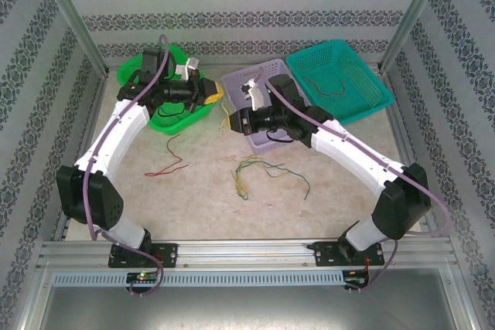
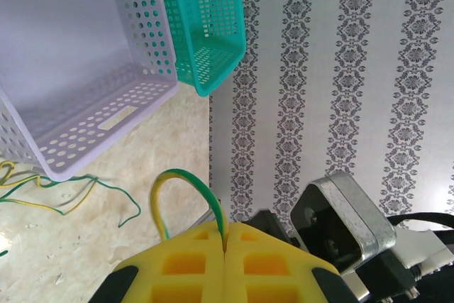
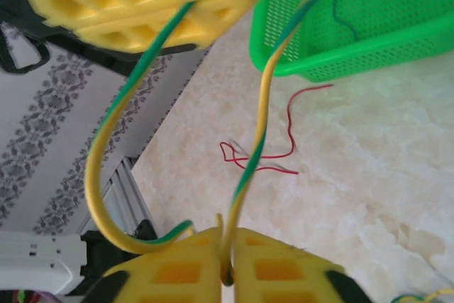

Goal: Untangle the cables

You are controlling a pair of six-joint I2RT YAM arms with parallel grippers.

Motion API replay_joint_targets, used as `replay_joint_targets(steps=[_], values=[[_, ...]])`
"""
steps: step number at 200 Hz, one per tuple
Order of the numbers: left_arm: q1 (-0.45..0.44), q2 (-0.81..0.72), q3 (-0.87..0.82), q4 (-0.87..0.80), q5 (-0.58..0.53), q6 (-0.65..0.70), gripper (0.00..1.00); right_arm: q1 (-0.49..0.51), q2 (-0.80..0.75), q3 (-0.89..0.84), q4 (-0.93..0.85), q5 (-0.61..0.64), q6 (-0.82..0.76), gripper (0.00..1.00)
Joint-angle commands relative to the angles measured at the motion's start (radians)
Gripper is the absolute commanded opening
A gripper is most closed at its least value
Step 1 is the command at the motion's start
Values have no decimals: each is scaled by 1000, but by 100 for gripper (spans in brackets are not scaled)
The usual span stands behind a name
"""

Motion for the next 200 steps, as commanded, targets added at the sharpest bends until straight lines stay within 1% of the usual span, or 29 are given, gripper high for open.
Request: replay_joint_targets(steps=[1,24,45,63,85,101,119,149,171,185,197,200], values=[[-19,-6,33,-24,63,14,0,8,2,59,-133,158,-152,1],[-26,-17,43,-92,91,43,0,3,-21,55,-251,422,-368,0],[-43,-22,50,-200,109,117,0,-13,-56,18,-243,622,-569,0],[-65,-41,12,-242,100,150,0,-29,-78,-9,-176,731,-751,0],[-109,-59,-38,-258,97,175,0,-41,-97,-51,-56,814,-992,0],[-145,-64,-72,-261,103,190,0,-52,-96,-73,18,845,-1135,0],[-178,-64,-102,-262,120,204,0,-61,-98,-88,60,853,-1239,0],[-231,-52,-127,-265,158,232,0,-76,-113,-127,120,843,-1329,0],[-279,-33,-116,-303,181,277,0,-109,-125,-174,185,792,-1426,0],[-304,-14,-103,-338,178,309,0,-144,-129,-186,224,755,-1469,0],[-318,4,-88,-356,160,326,0,-174,-123,-176,224,731,-1475,0],[-319,7,-82,-363,147,329,0,-182,-123,-173,221,726,-1472,3]])
